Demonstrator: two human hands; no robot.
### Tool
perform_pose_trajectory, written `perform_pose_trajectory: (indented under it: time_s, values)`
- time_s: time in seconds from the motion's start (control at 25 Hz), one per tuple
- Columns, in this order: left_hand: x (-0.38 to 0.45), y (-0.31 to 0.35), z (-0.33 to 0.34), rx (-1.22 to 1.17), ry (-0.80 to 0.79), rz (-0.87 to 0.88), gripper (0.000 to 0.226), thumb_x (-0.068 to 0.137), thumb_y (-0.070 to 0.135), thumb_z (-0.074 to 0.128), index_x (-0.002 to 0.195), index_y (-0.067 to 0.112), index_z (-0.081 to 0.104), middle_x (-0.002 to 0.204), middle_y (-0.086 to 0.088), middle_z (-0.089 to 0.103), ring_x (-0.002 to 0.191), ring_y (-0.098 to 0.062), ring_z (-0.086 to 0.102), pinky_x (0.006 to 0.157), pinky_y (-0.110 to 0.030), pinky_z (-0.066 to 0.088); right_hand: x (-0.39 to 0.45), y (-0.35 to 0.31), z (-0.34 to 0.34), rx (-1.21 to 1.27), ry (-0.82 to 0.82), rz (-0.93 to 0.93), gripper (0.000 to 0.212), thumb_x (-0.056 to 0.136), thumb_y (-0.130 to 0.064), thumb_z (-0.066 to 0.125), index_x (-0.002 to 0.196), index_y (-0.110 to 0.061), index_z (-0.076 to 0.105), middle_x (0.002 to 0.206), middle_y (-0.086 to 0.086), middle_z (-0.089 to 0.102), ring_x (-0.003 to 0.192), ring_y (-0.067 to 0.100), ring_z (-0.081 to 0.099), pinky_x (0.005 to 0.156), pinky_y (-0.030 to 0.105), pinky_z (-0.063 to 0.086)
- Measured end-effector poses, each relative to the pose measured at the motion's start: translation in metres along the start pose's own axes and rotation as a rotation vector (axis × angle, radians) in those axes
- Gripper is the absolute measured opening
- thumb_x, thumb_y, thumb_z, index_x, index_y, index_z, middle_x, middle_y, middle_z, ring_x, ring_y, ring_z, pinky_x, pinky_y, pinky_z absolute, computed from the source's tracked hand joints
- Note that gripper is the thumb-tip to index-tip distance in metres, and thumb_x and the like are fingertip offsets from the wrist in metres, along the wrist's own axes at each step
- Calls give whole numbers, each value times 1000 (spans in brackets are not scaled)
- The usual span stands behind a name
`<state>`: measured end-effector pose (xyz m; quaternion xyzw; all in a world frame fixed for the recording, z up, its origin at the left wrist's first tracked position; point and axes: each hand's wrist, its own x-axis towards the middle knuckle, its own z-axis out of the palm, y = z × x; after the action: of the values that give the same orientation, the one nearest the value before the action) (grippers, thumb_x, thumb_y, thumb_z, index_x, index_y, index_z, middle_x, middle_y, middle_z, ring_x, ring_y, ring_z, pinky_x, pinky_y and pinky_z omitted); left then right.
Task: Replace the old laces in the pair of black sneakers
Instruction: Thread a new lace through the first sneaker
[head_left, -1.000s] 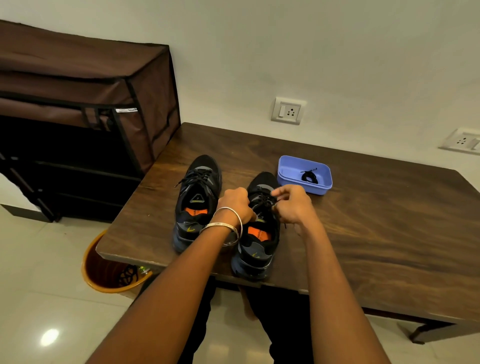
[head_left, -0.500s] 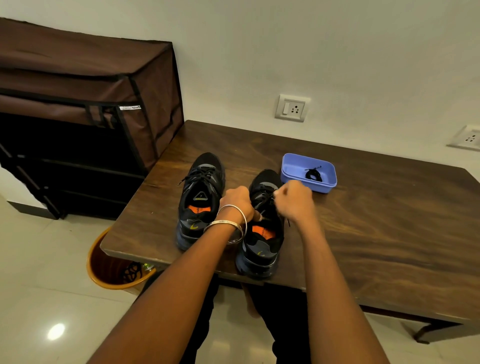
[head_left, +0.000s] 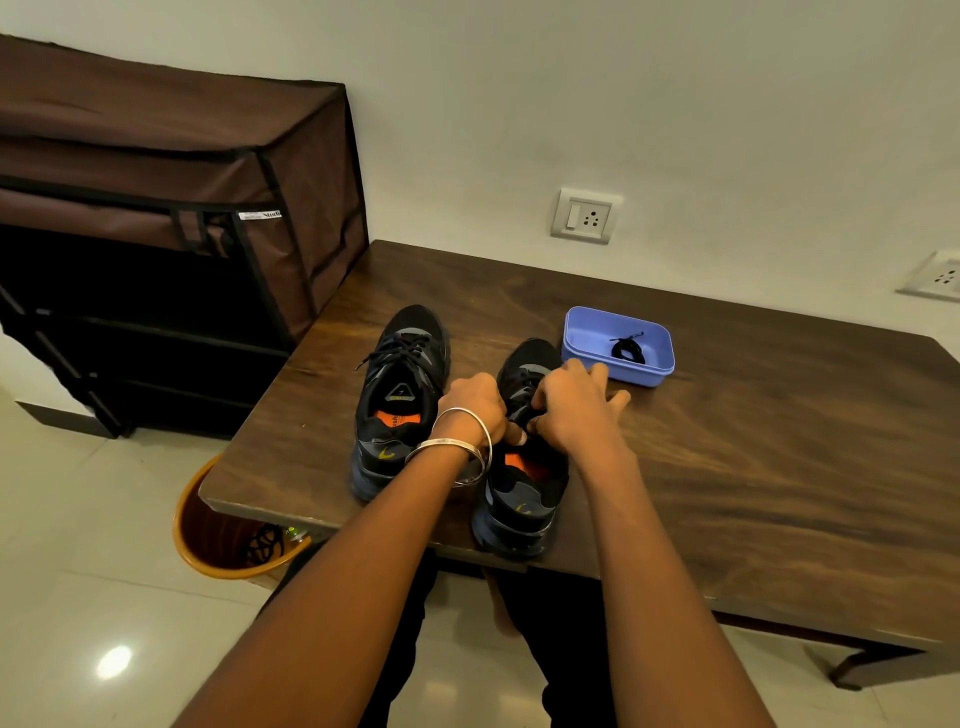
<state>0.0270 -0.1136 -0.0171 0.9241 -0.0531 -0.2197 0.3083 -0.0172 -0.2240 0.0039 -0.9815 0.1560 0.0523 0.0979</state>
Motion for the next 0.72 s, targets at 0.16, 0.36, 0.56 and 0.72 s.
perform_pose_trajectory:
  time_s: [0.16, 0.36, 0.56, 0.72]
  values:
    - [1, -3, 0, 22, 17, 9, 51, 71, 28, 83, 113, 10, 60, 118, -12, 59, 105, -33, 60, 91, -44, 53, -4, -10, -1, -74, 59, -31, 14, 92, -16, 58, 86, -17, 45, 120, 6, 53, 126, 29, 36, 106, 61, 25]
    - [2, -2, 3, 23, 15, -17, 60, 66, 33, 87, 114, 13, 58, 118, -12, 55, 105, -34, 60, 88, -45, 55, -11, 23, -21, 814, 16, 137, 23, 93, -11, 55, 72, -6, 63, 84, 5, 63, 93, 24, 55, 96, 48, 43]
    - [3, 0, 4, 27, 4, -11, 59, 66, 32, 87, 115, 15, 60, 115, -12, 59, 99, -34, 64, 83, -44, 58, -22, 53, -41, 1731, 257, 530, 16, 99, -10, 47, 87, -13, 57, 69, 3, 60, 63, 18, 60, 63, 32, 47]
    - [4, 0, 4, 34, -10, -10, 60, 65, 32, 88, 116, 16, 61, 116, -12, 60, 101, -34, 64, 83, -43, 58, -7, 56, -24, 875, 406, 577, 12, 90, -14, 62, 101, -18, 60, 105, 9, 62, 102, 27, 56, 90, 45, 45]
